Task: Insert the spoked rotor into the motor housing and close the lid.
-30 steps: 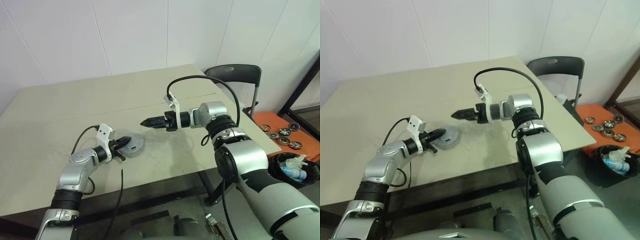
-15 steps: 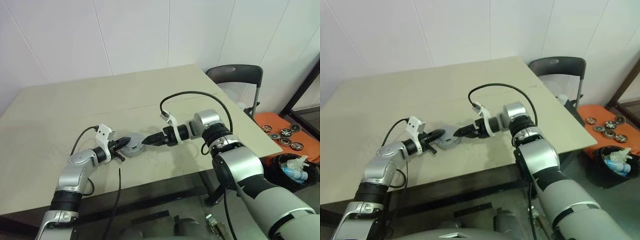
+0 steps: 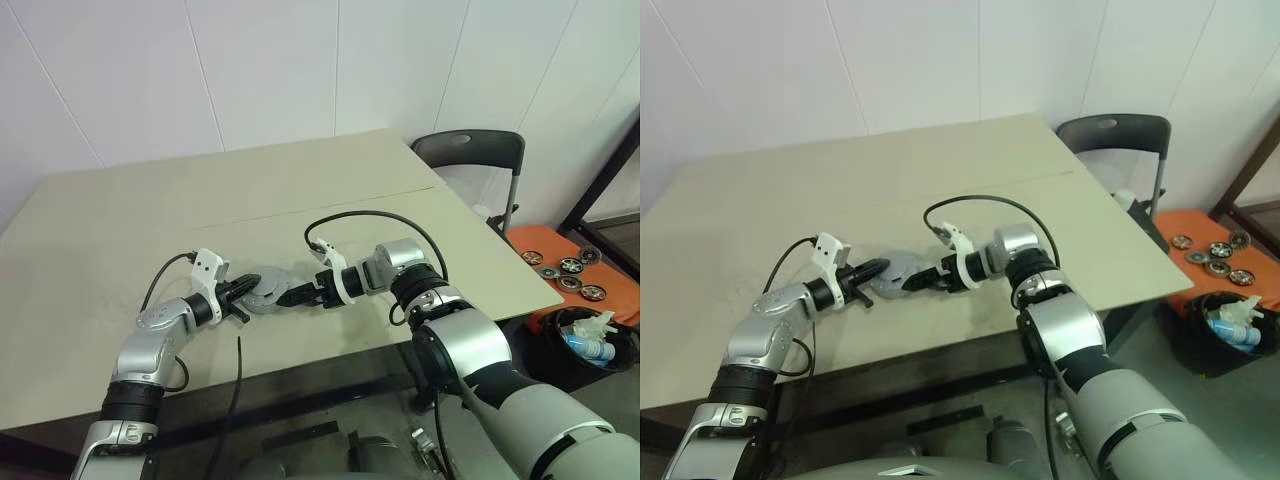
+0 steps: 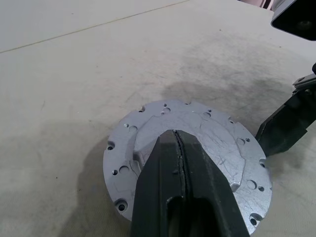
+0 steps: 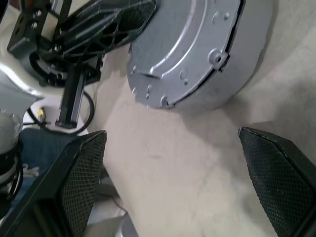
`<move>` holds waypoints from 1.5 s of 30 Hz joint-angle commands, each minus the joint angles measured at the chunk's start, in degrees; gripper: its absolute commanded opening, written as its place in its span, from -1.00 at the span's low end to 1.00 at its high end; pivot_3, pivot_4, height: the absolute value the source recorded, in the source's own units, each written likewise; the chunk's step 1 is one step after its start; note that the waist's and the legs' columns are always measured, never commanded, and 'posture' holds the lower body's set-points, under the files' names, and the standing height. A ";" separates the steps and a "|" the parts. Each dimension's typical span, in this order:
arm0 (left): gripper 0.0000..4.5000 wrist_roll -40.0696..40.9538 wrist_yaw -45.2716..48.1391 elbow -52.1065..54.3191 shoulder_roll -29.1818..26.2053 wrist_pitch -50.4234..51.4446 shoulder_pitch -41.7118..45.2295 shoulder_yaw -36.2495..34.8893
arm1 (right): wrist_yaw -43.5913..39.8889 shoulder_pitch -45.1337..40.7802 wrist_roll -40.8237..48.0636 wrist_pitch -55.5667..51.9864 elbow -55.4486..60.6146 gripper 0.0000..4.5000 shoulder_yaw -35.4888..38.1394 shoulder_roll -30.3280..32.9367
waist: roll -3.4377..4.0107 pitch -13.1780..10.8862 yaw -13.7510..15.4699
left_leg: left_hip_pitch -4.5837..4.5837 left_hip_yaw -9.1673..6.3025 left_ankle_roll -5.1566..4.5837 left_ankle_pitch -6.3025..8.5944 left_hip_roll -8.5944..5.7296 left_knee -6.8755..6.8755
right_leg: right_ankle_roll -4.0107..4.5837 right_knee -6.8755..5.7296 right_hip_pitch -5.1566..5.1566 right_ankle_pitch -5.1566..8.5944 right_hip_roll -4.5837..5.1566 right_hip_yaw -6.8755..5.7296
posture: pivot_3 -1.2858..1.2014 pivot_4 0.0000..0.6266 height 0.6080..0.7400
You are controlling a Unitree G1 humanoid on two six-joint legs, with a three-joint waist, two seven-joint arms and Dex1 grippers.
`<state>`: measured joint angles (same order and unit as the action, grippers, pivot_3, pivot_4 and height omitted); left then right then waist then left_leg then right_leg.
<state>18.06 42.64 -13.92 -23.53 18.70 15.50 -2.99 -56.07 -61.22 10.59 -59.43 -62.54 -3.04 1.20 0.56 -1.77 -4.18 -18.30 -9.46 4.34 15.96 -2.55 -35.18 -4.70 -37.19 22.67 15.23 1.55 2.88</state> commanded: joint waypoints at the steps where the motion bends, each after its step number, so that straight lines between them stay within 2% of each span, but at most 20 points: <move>1: -1.00 -1.42 -0.54 -2.10 -0.09 1.28 -1.45 0.95 | 3.32 -0.04 1.20 1.05 0.96 0.99 1.97 -1.60 | 0.00 0.00 -0.03 | 0.02 0.00 0.00 0.00 0.01 0.00 | 0.00 -0.03 -0.01 0.00 -0.01 0.00 | 0.03 -1.00 1.00; 7: -1.00 -1.35 -0.64 -2.42 0.00 0.89 -1.51 0.99 | 6.91 -0.66 2.61 1.07 0.02 0.99 5.13 -3.34 | 0.00 0.00 -0.02 | 0.03 -0.01 0.00 0.00 0.05 0.00 | 0.01 -0.06 0.00 -0.01 -0.06 -0.02 | 0.03 -1.00 1.00; 25: -1.00 -0.02 -1.01 -0.40 -1.33 1.14 -3.20 -1.59 | 11.18 -1.28 3.03 3.62 -1.83 0.99 7.73 -6.16 | 0.01 0.00 -0.51 | 0.02 -0.01 0.00 0.00 0.10 0.02 | 0.02 -0.05 0.03 0.00 -0.07 -0.02 | 0.03 -1.00 1.00; 32: -1.00 0.46 -0.50 0.13 -3.23 1.15 -4.21 -2.67 | 11.96 -1.10 2.51 4.80 -2.58 0.99 8.26 -6.31 | 0.02 -0.01 -1.47 | -0.01 -0.03 0.00 0.00 0.10 0.03 | 0.02 -0.04 0.05 0.00 -0.05 -0.02 | 0.03 -1.00 1.00; 45: -1.00 0.33 -1.20 0.19 -2.42 0.85 -4.43 -2.50 | 12.69 -1.02 2.01 6.01 -3.19 0.99 8.06 -6.59 | 0.02 -0.01 -1.50 | 0.00 -0.04 0.00 0.00 0.10 0.02 | 0.02 -0.04 0.04 0.00 -0.06 -0.02 | 0.03 -1.00 1.00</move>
<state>19.27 41.74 -12.29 -25.90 18.46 11.77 -6.00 -44.42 -61.30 12.66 -54.36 -65.25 5.05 -4.71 0.58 -1.78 -5.68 -18.30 -9.50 4.34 15.96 -2.45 -35.16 -4.66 -37.23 22.70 15.23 1.49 2.85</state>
